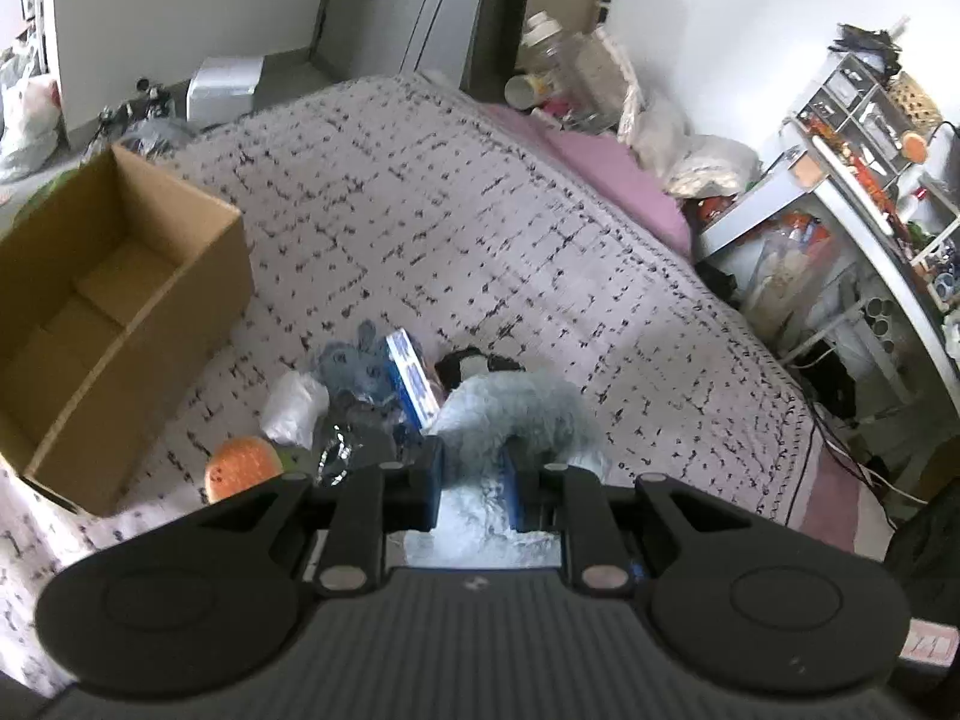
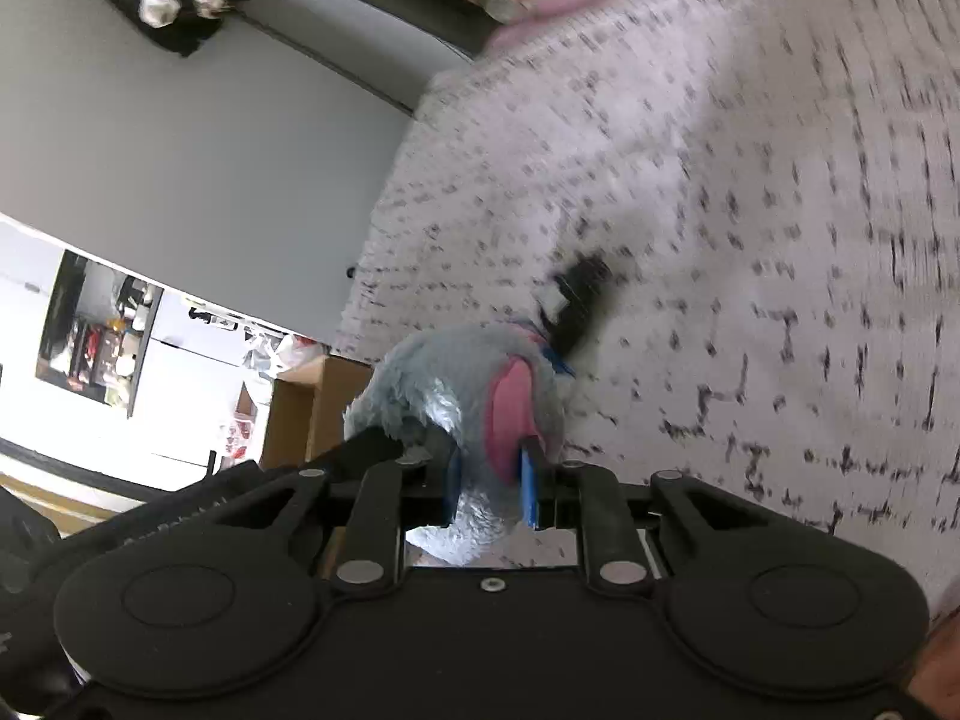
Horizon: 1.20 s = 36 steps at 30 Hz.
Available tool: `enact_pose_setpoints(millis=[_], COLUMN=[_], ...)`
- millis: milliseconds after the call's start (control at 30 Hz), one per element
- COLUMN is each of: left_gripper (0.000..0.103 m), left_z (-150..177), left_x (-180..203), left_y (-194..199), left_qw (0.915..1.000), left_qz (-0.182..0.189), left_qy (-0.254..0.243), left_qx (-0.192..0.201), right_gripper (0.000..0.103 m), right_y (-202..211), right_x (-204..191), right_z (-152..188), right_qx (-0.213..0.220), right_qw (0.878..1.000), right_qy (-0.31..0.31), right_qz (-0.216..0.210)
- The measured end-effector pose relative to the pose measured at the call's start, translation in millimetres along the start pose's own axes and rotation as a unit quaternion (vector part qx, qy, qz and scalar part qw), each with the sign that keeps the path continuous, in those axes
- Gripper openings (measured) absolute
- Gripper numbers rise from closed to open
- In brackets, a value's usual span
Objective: Organize soft objects
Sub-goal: 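Lift the grey-blue plush with the left tool over the cardboard box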
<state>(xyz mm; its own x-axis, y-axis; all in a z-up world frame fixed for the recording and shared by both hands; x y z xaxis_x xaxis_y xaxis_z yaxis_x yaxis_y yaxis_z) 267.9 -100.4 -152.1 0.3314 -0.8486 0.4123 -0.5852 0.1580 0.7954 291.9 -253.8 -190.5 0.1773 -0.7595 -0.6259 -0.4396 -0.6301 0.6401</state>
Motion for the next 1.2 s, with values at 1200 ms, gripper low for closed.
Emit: enact_pose_setpoints(millis=[1200], left_gripper=[0.020], left_z=[-90], left_x=[-171], left_y=[90], left_qw=[0.9856], left_qz=[0.005], left_qy=[0.145], left_qx=[0.087], right_gripper=[0.019], right_y=[-91], right_x=[-207], right_z=[13], right_qx=[-0.048], right_qw=[0.984], right_qy=[0.169], right_qz=[-0.001])
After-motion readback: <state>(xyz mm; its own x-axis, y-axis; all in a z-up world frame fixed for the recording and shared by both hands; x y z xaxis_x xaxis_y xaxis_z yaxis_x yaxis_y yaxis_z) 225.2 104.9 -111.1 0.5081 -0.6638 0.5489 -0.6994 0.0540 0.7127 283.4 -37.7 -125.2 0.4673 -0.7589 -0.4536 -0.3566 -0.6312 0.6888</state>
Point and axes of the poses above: each gripper's, at about its wrist camera, not at the fingertips, and y roughly against the way its jaws point, x to its right, z to its underside, the point moved 6 cm from there along -y, roughly the way its jaws point, and after that the axes turned 10 degrees about y, right-handed, at the moved point
